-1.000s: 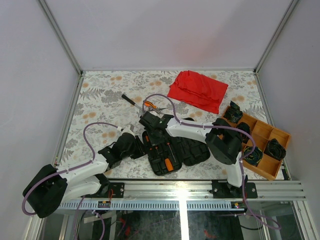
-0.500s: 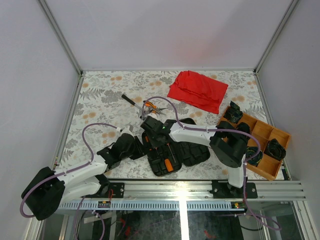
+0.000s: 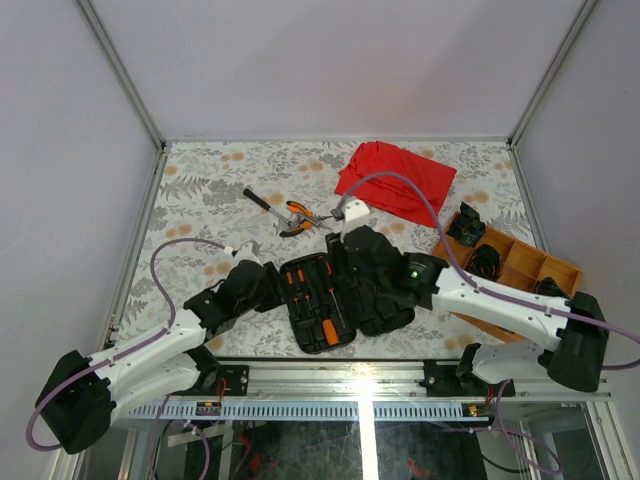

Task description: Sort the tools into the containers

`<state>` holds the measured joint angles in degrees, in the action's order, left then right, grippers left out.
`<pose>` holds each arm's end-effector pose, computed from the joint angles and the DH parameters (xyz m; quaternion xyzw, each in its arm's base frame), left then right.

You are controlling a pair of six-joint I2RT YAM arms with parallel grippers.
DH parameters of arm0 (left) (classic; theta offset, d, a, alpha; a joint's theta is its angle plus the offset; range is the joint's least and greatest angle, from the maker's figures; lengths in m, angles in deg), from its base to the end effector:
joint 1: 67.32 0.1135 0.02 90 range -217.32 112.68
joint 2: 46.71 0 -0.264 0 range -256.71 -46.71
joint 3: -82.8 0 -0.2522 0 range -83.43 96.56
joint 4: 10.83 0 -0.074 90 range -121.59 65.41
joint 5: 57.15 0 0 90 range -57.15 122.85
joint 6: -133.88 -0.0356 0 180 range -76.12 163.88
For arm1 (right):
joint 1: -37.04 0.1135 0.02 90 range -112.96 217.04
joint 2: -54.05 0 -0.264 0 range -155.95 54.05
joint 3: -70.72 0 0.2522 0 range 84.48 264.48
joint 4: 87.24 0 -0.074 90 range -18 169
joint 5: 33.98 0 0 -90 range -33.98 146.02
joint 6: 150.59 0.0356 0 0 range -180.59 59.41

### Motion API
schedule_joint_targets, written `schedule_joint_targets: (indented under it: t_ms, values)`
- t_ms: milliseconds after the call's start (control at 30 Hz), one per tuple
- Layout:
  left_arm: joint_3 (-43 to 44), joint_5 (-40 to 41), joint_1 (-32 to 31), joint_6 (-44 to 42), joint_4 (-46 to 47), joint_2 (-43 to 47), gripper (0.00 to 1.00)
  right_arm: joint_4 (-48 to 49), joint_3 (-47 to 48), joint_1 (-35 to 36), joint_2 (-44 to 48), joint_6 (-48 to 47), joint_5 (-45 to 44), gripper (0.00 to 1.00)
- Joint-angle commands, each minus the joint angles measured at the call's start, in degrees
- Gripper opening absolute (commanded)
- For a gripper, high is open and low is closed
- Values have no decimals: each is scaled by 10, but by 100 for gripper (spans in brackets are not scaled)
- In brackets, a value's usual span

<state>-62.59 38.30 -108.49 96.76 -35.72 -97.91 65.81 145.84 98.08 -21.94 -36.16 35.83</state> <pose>0.1364 -0.1148 0.1747 -0.1123 0.9039 -0.2707 0.3115 0.1576 0.2594 0.3157 -0.1789 0.8289 0.2347 0.4753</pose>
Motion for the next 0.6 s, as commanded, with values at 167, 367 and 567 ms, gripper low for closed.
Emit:
schedule_joint_targets:
  t_ms: [167, 367, 567]
  values:
    - [112, 65, 15, -60, -85, -16, 50, 31, -179, -14, 132, 41, -128, 56]
    - [163, 47, 63, -95, -92, -55, 53, 1, -231, -13, 179, 67, -103, 60]
    - [191, -16, 134, -129, -79, -99, 53, -13, -260, -13, 212, 65, -35, 61]
